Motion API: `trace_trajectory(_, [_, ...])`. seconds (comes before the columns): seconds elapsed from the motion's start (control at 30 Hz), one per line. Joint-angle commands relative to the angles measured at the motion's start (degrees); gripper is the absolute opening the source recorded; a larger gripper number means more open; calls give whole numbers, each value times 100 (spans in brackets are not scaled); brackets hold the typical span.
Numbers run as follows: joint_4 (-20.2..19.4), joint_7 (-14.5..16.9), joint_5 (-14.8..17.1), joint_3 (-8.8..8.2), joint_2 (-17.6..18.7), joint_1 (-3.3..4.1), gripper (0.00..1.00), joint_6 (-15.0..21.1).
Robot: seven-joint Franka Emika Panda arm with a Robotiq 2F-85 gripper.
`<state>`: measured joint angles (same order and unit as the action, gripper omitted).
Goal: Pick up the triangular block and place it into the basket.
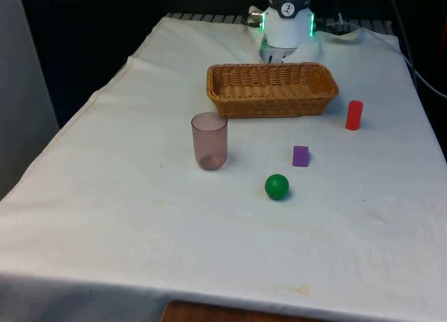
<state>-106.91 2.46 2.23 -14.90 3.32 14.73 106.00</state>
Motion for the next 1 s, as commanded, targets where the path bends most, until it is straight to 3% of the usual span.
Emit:
trace_trajectory(0.0, [-11,-6,0,11,6,0,100,23])
trace_trajectory(0.03, [-92,-52,6,40,0,17,100,195])
trace_trajectory(0.4, [-424,-206,-34,241,-6,23,100,762])
trace_trajectory(0.57, [-613,-218,-11,292,34,17,100,1089])
trace_trajectory(0.6, [-567,-178,0,281,29,6,100,968])
trace_trajectory(0.63, [-642,-218,-6,298,40,17,100,1146])
trace_trajectory(0.83, [-842,-212,6,338,97,11,100,1524])
trace_trajectory(0.87, [-814,-183,0,332,92,6,100,1427])
trace_trajectory(0.97, [-934,-212,6,350,120,17,100,1707])
